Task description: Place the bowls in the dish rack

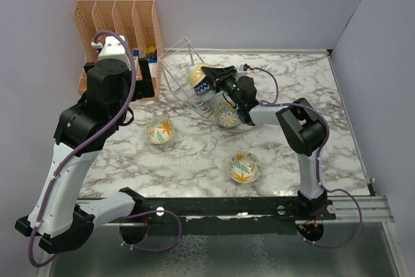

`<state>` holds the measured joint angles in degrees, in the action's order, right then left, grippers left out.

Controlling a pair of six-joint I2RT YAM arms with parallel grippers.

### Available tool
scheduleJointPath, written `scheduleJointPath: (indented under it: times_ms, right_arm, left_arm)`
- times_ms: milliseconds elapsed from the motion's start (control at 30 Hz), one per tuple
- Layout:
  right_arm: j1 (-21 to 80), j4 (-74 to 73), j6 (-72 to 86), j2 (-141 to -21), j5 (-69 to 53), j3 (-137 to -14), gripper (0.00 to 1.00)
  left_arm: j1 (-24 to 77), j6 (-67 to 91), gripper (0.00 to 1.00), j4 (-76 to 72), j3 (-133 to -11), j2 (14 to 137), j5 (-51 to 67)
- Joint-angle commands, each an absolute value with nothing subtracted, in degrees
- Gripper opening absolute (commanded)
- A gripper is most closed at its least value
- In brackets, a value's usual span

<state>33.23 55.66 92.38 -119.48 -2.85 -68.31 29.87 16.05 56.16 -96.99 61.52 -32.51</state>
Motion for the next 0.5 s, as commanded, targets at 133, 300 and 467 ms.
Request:
scheduleJointPath:
  times_ms: [133,300,467]
  right_arm:
    - [32.87,54.73,91.70,-118.44,-4.13,-67.91,0.26]
    - [32.73,53.82,91.26,-117.52,-5.40,-67.23,0.30]
    - [32.48,52.10,90.28,-115.29,-5.45,-65.83,0.35]
  left_arm:
    - [30.18,15.53,0.99,55.39,-97.04,61.09,-32.26]
    - [30.19,15.56,0.99,55.38,-96.86,60.75,-32.34]
    - [30.20,15.63,0.99,55.41,-96.61,60.50,-32.52]
